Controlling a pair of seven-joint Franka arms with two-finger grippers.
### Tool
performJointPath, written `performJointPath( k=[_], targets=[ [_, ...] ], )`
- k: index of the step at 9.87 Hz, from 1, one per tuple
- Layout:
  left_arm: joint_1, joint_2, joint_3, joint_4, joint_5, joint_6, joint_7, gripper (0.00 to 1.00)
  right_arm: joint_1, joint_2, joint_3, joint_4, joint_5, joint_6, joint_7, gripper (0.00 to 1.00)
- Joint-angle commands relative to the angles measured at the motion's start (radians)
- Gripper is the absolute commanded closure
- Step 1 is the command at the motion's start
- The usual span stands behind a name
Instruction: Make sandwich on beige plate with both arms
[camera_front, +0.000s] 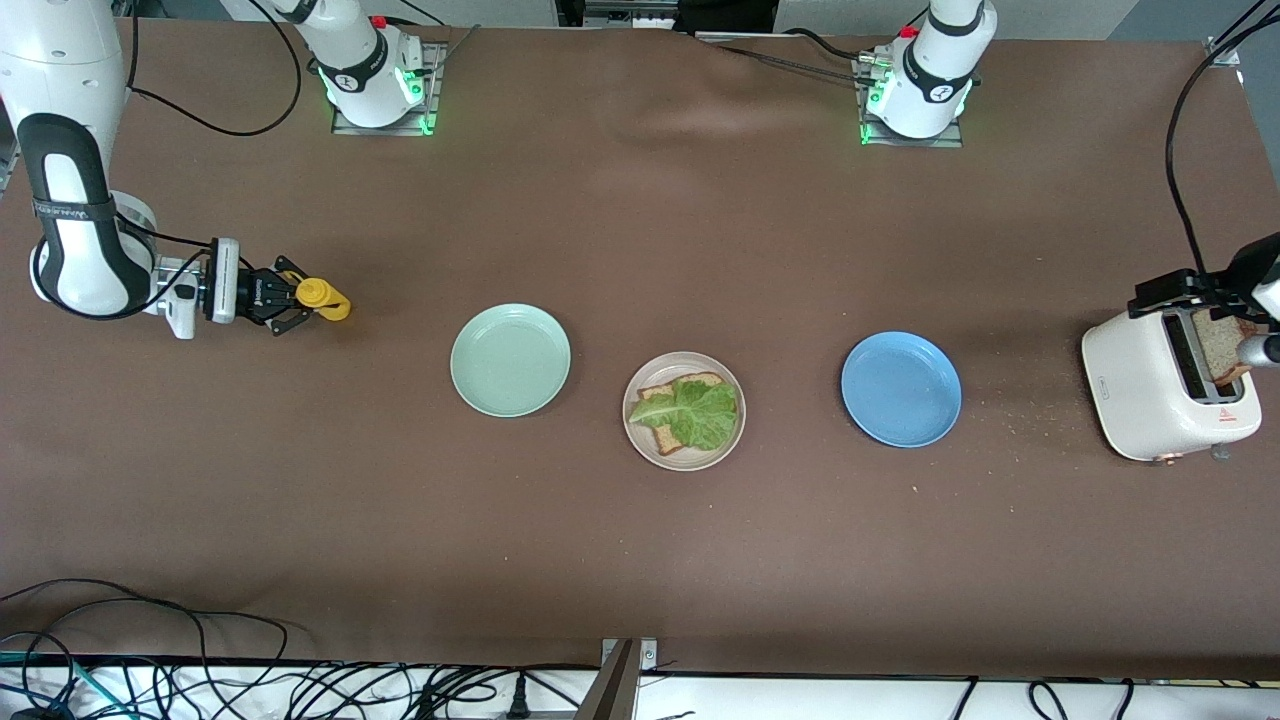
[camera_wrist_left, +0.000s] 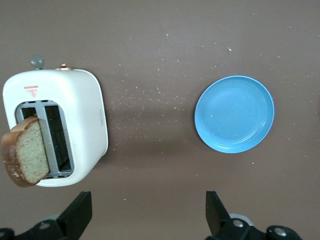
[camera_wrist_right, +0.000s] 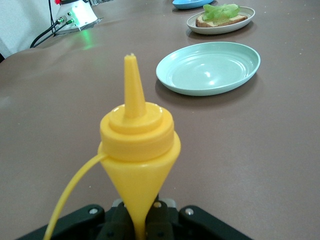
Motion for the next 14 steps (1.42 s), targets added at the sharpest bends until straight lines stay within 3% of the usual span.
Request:
performJointPath(
  k=[1, 2, 3, 4, 5, 6, 8, 12, 14],
  targets=[
    [0.032, 0.023, -0.003, 0.025, 0.008, -0.012, 0.01, 0.0, -0.006, 0.025, 0.004, 0.008, 0.035, -0.009, -0.041, 0.92],
    [0.064, 0.029, -0.003, 0.025, 0.011, -0.014, 0.013, 0.0, -0.011, 0.027, 0.004, 0.01, 0.049, -0.009, -0.041, 0.81],
    [0.099, 0.034, -0.003, 0.013, 0.035, -0.012, 0.028, 0.0, -0.011, 0.027, 0.004, 0.011, 0.052, -0.009, -0.04, 0.43],
    [0.13, 0.038, -0.003, 0.014, 0.086, -0.009, 0.102, 0.0, -0.011, 0.028, 0.005, 0.011, 0.061, -0.011, -0.04, 0.17],
    [0.168, 0.069, -0.003, 0.024, 0.097, 0.006, 0.145, 0.0, -0.012, 0.037, 0.005, 0.013, 0.066, -0.011, -0.04, 0.06],
    [0.194, 0.083, -0.003, 0.015, 0.097, 0.042, 0.148, 0.0, -0.012, 0.039, 0.005, 0.016, 0.066, -0.012, -0.04, 0.0],
    [0.23, 0.133, -0.003, 0.004, 0.114, 0.092, 0.148, 0.0, -0.031, 0.04, 0.005, 0.028, 0.066, -0.031, -0.037, 0.0],
    [0.323, 0.112, -0.006, -0.163, 0.115, 0.276, 0.214, 0.0, -0.092, 0.065, 0.004, 0.063, 0.047, -0.061, -0.041, 0.0],
    [0.339, 0.111, -0.006, -0.197, 0.114, 0.302, 0.225, 0.0, -0.145, 0.086, 0.004, 0.105, -0.015, -0.078, -0.029, 0.0]
  ],
)
